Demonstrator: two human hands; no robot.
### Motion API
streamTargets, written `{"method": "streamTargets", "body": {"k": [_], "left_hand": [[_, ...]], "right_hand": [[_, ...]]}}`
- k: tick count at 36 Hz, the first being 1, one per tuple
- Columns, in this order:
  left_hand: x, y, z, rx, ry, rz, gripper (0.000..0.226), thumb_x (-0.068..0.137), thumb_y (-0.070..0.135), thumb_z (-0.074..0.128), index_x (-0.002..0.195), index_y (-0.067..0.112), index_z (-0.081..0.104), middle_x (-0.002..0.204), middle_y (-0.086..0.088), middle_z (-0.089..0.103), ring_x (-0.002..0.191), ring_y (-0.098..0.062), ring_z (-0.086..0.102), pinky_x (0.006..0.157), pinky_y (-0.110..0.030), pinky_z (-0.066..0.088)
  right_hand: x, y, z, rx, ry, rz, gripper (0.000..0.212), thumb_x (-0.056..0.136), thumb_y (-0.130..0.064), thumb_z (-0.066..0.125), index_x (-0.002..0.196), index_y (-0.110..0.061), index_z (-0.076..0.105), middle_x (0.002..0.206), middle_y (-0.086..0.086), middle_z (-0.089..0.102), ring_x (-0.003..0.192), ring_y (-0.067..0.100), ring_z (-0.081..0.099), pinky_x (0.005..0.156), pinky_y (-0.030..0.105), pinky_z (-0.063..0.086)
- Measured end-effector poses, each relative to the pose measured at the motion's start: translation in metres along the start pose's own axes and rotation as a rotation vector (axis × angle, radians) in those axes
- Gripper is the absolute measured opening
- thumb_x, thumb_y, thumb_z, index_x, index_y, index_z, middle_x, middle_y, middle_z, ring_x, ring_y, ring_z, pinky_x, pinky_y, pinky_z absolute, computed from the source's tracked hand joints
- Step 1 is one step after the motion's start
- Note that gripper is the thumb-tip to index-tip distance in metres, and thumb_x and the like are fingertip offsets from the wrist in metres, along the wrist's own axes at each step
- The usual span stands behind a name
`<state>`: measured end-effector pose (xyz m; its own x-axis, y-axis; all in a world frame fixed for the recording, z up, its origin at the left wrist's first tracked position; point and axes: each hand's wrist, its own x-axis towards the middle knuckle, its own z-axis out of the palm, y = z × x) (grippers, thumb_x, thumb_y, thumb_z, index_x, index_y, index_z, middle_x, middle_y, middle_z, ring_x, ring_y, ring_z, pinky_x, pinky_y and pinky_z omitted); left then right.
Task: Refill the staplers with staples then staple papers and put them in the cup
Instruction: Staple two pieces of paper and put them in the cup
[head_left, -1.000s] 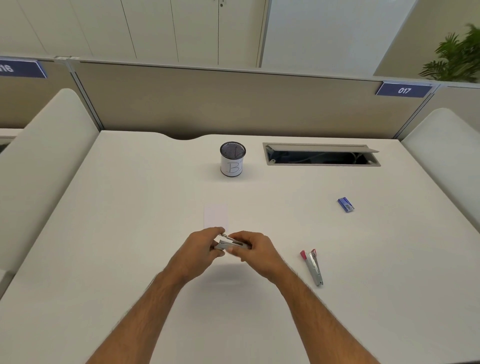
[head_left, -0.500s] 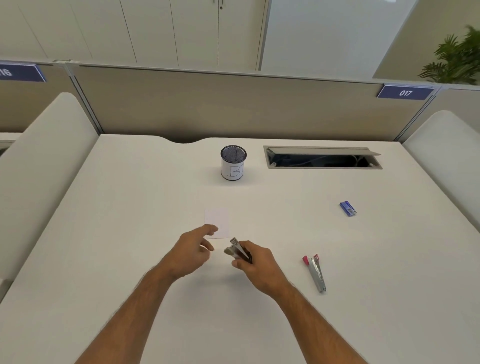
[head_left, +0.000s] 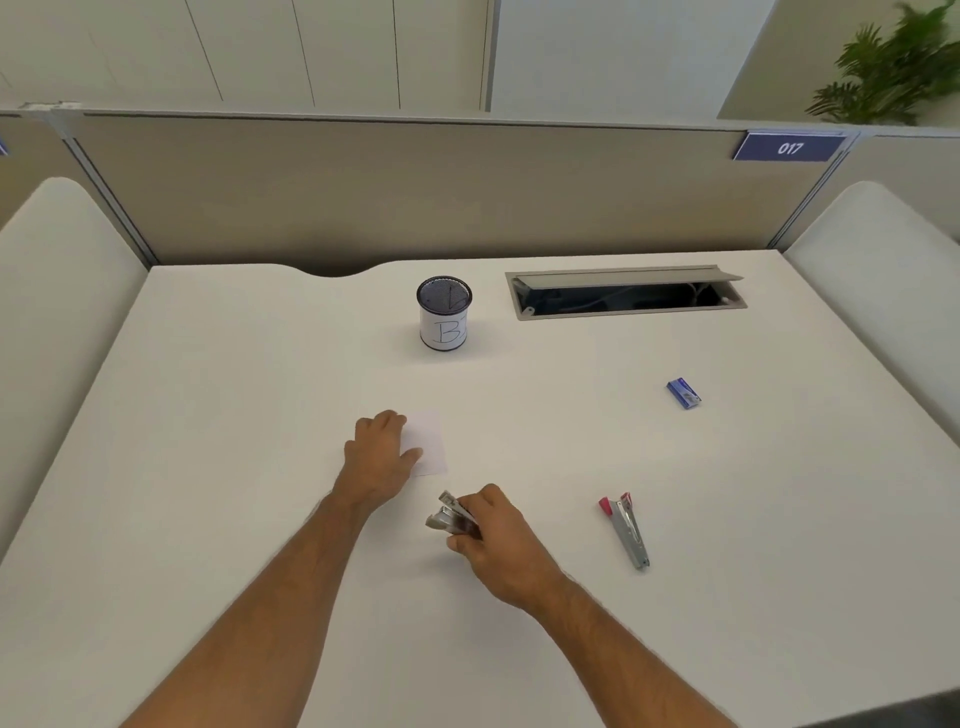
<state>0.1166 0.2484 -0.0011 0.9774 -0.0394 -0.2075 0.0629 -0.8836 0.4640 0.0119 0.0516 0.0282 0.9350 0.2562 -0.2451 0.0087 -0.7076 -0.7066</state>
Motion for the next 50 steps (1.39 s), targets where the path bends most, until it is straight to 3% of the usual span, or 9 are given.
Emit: {"method": "streamTargets", "body": {"k": [7,14,23,28,33,37,44,48,50], "left_hand": [[0.010,0.004,-0.004,0.071,-0.008,-0.017,0.052,0.102,0.031,0.057,0.148,0.011,0.044,0.156,-0.004,0.041,0.140,-0.032,0.032,0.106,-0.046,0.039],[0.016,0.002,-0.005,0.076,-0.022,-0.013,0.054,0.101,0.032,0.058,0.149,0.012,0.043,0.157,-0.002,0.038,0.141,-0.031,0.030,0.108,-0.047,0.037],[0.024,-0.004,-0.001,0.090,-0.029,0.013,0.056,0.098,0.036,0.062,0.146,0.013,0.045,0.156,0.001,0.038,0.138,-0.030,0.033,0.106,-0.045,0.035],[0.029,-0.005,-0.001,0.046,-0.035,0.023,0.059,0.096,0.033,0.066,0.147,0.011,0.045,0.156,-0.002,0.037,0.137,-0.031,0.034,0.109,-0.045,0.032],[0.036,-0.005,-0.007,0.100,-0.120,0.003,0.082,0.086,0.046,0.075,0.152,0.015,0.038,0.157,-0.004,0.032,0.138,-0.034,0.032,0.108,-0.045,0.034],[0.043,-0.003,-0.014,0.187,-0.158,-0.032,0.082,0.081,0.047,0.078,0.148,0.019,0.040,0.149,-0.004,0.038,0.134,-0.032,0.034,0.102,-0.046,0.038],[0.042,0.018,-0.016,0.169,-0.200,-0.173,0.059,0.078,0.036,0.082,0.127,0.023,0.051,0.130,-0.008,0.044,0.126,-0.029,0.040,0.090,-0.041,0.040],[0.037,0.020,-0.016,-0.003,-0.205,-0.179,0.056,0.081,0.018,0.079,0.128,0.014,0.048,0.125,-0.012,0.054,0.116,-0.033,0.055,0.091,-0.042,0.047],[0.031,0.016,-0.016,-0.214,-0.192,-0.154,0.041,0.084,0.005,0.070,0.120,0.010,0.049,0.111,-0.014,0.059,0.098,-0.033,0.059,0.081,-0.040,0.051]], "right_hand": [[-0.001,-0.010,0.029,-0.224,0.135,0.145,0.024,0.095,-0.024,0.055,0.112,-0.008,0.061,0.110,0.004,0.048,0.094,0.024,0.055,0.072,0.032,0.045],[0.004,-0.028,0.049,-0.220,0.117,0.260,0.032,0.099,-0.030,0.054,0.123,-0.009,0.056,0.120,0.007,0.055,0.107,0.023,0.055,0.086,0.032,0.049],[0.005,-0.027,0.065,-0.140,0.128,0.311,0.063,0.099,-0.031,0.059,0.150,-0.011,0.029,0.132,0.008,0.053,0.120,0.025,0.053,0.095,0.033,0.050],[0.007,-0.025,0.069,-0.140,0.120,0.329,0.087,0.096,-0.044,0.064,0.160,-0.014,0.014,0.139,0.007,0.049,0.125,0.023,0.050,0.102,0.029,0.047],[0.006,-0.022,0.067,-0.168,0.112,0.373,0.107,0.082,-0.071,0.063,0.159,-0.019,0.010,0.134,0.004,0.050,0.121,0.023,0.050,0.092,0.034,0.050],[0.007,-0.021,0.059,-0.247,0.172,0.349,0.106,0.078,-0.086,0.049,0.156,-0.021,0.016,0.132,0.003,0.050,0.120,0.023,0.051,0.087,0.037,0.050],[0.017,-0.026,0.047,-0.209,0.225,0.281,0.089,0.085,-0.078,0.051,0.152,-0.026,0.026,0.130,0.002,0.054,0.119,0.022,0.052,0.087,0.036,0.050],[0.021,-0.024,0.041,-0.164,0.257,0.265,0.082,0.086,-0.075,0.053,0.148,-0.026,0.032,0.127,0.002,0.056,0.119,0.022,0.054,0.089,0.037,0.052],[0.023,-0.022,0.036,-0.135,0.275,0.264,0.076,0.086,-0.073,0.054,0.143,-0.026,0.037,0.123,0.000,0.057,0.116,0.021,0.055,0.086,0.036,0.052]]}}
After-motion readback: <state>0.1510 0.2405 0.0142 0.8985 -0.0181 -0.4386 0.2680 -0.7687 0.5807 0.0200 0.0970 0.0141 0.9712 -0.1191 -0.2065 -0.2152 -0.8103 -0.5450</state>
